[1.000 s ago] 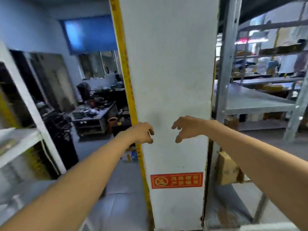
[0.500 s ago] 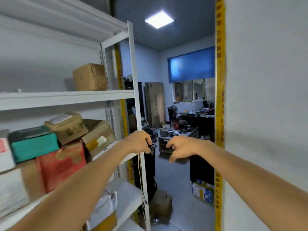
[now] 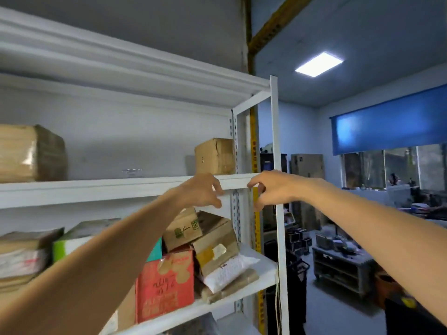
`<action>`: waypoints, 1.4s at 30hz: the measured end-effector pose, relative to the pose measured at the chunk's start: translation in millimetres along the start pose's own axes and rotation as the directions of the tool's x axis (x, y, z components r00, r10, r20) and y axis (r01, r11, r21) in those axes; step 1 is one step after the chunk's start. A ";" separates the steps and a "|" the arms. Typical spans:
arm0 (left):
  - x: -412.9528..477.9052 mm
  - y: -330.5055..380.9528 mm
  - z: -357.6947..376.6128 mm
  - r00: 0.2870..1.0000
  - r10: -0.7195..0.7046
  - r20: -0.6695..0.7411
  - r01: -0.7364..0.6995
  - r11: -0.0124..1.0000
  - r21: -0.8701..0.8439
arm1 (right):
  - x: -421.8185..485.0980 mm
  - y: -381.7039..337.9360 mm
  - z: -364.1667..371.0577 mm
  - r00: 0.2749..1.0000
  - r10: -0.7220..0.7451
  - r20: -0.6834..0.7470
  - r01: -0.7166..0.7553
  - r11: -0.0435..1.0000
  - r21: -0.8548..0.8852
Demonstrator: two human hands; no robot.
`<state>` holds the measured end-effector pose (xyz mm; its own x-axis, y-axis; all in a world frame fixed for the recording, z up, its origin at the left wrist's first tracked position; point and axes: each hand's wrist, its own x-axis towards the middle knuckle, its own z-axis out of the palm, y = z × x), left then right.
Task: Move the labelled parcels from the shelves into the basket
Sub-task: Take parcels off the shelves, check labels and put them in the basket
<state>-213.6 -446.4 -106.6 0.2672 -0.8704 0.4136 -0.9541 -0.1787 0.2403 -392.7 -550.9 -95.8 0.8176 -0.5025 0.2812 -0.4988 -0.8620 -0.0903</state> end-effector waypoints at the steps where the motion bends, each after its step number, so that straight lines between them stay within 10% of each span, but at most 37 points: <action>1: 9.1 -4.6 -7.1 1.000 -0.011 -0.019 0.011 1.000 0.013 | 12.0 0.4 -3.6 0.999 -0.019 -0.035 0.019 1.000 -0.002; 18: 140.7 -62.3 -33.0 0.958 -0.151 -0.244 0.167 0.985 0.046 | 174.0 53.0 -26.6 0.926 -0.101 -0.363 0.132 0.989 0.060; 36: 168.4 -40.1 13.9 0.800 -0.123 -0.587 -0.067 0.954 -0.292 | 227.6 58.5 19.3 0.778 -0.217 -0.590 0.522 0.745 0.415; 42: 155.7 -20.6 16.9 0.753 -0.219 -0.620 -0.305 0.719 -0.624 | 210.6 47.3 17.7 0.710 0.019 -0.704 0.575 0.560 0.596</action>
<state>-154.6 -586.0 -62.0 0.4938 -0.3320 0.8037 -0.6835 0.4233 0.5947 -239.0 -698.7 -57.7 0.3683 -0.3266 0.8704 0.3624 -0.8118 -0.4580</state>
